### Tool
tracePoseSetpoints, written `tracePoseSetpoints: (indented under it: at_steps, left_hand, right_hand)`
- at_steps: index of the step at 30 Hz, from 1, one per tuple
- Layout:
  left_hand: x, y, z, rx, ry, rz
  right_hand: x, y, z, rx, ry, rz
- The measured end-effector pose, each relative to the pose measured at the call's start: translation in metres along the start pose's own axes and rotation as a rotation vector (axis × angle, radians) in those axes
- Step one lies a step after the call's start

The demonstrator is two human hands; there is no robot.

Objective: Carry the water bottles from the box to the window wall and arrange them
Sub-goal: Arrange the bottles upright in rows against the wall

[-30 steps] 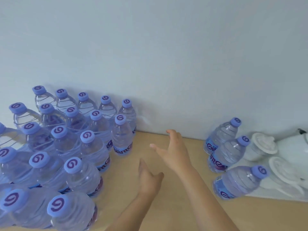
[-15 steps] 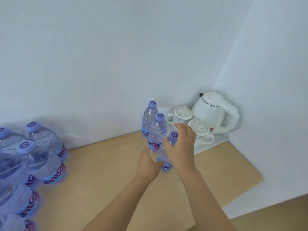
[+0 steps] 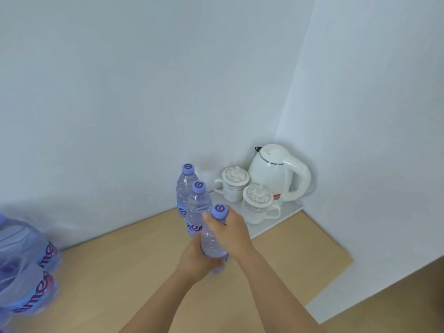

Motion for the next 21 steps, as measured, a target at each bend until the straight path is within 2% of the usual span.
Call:
tracePoseSetpoints:
  at_steps: [3,6,13,15,17,19,21]
  left_hand:
    - [0.009,-0.01,-0.007,0.004,-0.044,-0.084]
    - [0.021,-0.019,-0.01,0.085,-0.091,-0.061]
    - [0.041,-0.034,-0.001,0.098,-0.077,-0.04]
    - [0.047,-0.037,0.006,0.073,-0.041,-0.105]
    - [0.054,-0.04,0.012,0.091,-0.002,-0.216]
    - [0.06,-0.045,0.015,0.222,-0.004,-0.322]
    - [0.066,-0.047,0.022,0.366,0.018,-0.437]
  right_hand:
    - [-0.002,-0.012,-0.018,-0.122,0.003,0.005]
    - [-0.005,-0.016,-0.046,-0.176,-0.048,-0.056]
    - [-0.005,-0.007,-0.076,-0.262,-0.061,-0.13]
    - [-0.005,-0.007,-0.081,-0.264,-0.017,-0.126]
    - [-0.003,-0.008,-0.087,-0.325,-0.003,-0.22]
    - [0.001,-0.007,-0.092,-0.51,-0.016,-0.425]
    - [0.008,-0.004,-0.096,-0.625,-0.013,-0.533]
Point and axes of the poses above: each hand's wrist, its own x-axis away from the middle knuckle, its own y-axis out of the palm, z = x × y, the point moved 3 cm from there along -x, towards the middle knuckle, and after that the axes turned 7 degrees about -z, right-handed, at the moved point
